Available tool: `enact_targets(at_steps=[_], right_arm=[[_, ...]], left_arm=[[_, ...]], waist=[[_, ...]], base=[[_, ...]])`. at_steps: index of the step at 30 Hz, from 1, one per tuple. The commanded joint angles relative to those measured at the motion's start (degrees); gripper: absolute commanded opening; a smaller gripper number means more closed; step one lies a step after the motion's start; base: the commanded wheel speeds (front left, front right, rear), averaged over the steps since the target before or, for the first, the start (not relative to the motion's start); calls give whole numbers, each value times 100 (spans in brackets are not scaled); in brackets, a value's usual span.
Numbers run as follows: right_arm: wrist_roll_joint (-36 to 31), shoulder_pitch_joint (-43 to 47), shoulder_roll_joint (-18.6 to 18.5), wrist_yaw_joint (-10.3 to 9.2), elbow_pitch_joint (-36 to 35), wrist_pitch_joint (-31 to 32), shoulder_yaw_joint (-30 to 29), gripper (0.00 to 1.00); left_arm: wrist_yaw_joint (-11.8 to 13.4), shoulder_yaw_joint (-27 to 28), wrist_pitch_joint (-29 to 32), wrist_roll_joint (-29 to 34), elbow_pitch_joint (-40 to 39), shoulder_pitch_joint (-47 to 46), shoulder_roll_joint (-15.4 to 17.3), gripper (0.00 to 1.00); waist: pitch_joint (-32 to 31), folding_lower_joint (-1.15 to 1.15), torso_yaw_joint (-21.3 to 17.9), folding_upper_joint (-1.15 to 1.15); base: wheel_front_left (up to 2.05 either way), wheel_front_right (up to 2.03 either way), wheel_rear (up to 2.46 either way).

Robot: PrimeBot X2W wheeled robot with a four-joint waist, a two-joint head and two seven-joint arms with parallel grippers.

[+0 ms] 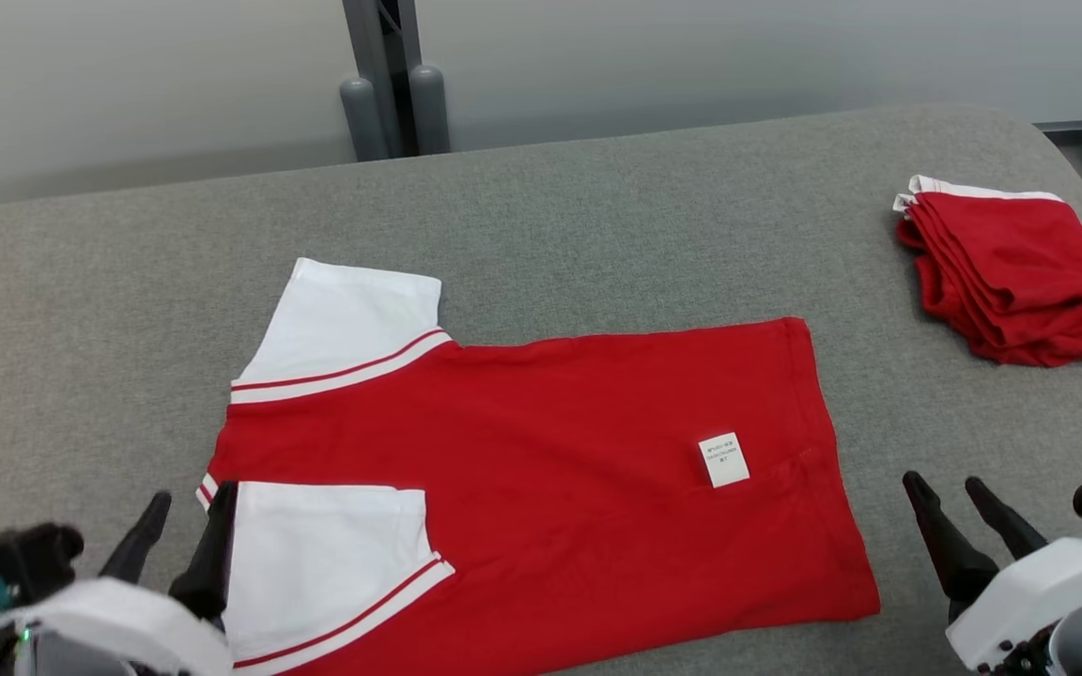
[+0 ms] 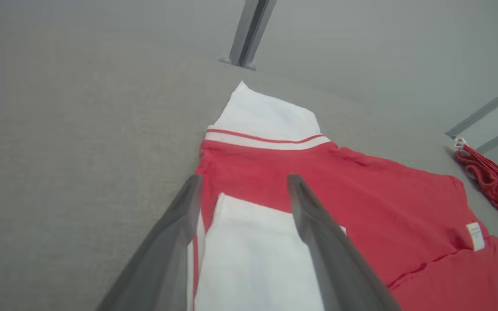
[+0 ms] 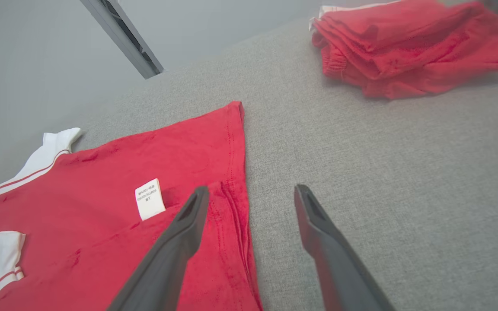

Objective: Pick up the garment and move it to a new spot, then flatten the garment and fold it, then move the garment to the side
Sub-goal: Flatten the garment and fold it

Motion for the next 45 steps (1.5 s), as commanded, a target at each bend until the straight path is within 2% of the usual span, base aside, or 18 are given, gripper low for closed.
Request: enact_targets(at_steps=[1, 8, 11, 15, 17, 24, 30, 38, 45], right_arm=[[-34, -117, -73, 1, -116, 43, 38, 100], [102, -859, -291, 1, -517, 103, 598, 100], [138, -1142, -333, 1, -544, 25, 822, 100], [201, -1480, -349, 1, -517, -90, 1102, 100], [217, -1561, -363, 1, -507, -115, 1171, 100], [320, -2110, -414, 1, -334, -332, 1568, 100], [393, -2429, -462, 1, -157, -473, 1765, 100], [472, -2576, -524, 1, -6, -636, 1854, 100], [519, -2660, -481, 1, 63, -741, 1988, 100]], left_arm=[[-60, -71, 147, 92, -50, -356, 98, 100], [-338, -471, 1182, 410, 370, -2337, 646, 100], [-455, -517, 1447, 417, 697, -2995, 750, 100], [-661, -544, 1836, 318, 1158, -3754, 922, 100], [-677, -519, 1958, 274, 1286, -3931, 958, 100], [-863, -545, 3025, 29, 1876, -4932, 1356, 100], [-814, -523, 3565, -132, 2107, -5282, 1493, 100], [-854, -634, 4008, -223, 2080, -5252, 1657, 100], [-733, -627, 3926, -49, 2054, -5184, 1804, 100]], waist=[[96, 0, -78, 0], [684, 0, -413, 0], [964, 0, -558, 0], [1345, 0, -754, 0], [1441, 0, -803, 0], [1934, 0, -1068, 0], [2095, 0, -1164, 0], [2161, 0, -1168, 0], [2236, 0, -1282, 0]], base=[[0, 0, 0], [0, 0, 0], [0, 0, 0], [0, 0, 0], [0, 0, 0], [0, 0, 0], [0, 0, 0], [0, 0, 0], [0, 0, 0]])
